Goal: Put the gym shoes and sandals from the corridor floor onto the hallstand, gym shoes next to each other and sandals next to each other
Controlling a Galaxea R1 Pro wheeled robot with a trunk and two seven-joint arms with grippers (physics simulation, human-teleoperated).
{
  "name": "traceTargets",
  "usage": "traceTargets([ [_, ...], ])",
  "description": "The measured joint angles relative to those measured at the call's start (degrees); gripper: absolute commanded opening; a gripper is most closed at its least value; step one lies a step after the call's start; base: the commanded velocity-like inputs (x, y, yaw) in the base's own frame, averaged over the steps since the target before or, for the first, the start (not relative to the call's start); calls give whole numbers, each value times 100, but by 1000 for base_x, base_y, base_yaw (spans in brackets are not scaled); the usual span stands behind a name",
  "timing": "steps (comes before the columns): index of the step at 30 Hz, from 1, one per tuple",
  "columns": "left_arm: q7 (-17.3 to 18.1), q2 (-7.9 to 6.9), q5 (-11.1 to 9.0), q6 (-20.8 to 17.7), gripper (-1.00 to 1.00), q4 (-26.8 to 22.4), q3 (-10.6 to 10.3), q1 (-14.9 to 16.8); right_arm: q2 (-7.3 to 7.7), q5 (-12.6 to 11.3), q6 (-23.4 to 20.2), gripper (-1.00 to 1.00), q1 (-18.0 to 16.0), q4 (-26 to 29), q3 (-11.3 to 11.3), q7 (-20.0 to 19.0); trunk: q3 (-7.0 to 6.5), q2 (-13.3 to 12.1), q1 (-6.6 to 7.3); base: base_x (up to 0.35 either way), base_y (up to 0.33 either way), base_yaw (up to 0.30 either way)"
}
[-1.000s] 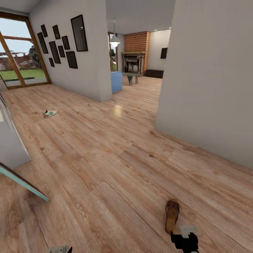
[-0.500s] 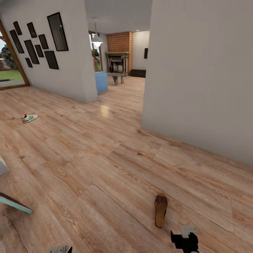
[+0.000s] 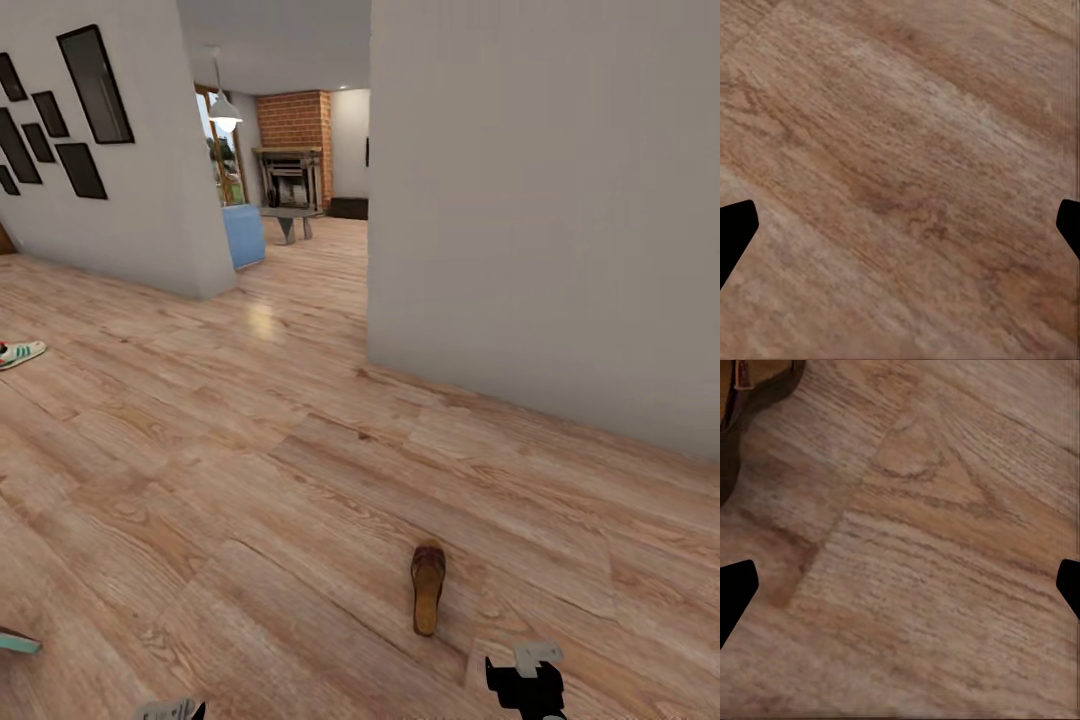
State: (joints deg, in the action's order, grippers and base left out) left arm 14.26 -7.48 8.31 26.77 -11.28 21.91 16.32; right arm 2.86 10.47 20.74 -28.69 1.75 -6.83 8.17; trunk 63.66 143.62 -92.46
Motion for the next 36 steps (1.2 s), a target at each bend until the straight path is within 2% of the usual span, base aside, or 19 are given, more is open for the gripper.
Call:
traceTargets([
  [36, 0, -25, 32, 3, 100, -55, -20, -1, -29, 0, 0, 100, -1, -1, 8, -9, 0, 0, 0, 0, 0, -12],
])
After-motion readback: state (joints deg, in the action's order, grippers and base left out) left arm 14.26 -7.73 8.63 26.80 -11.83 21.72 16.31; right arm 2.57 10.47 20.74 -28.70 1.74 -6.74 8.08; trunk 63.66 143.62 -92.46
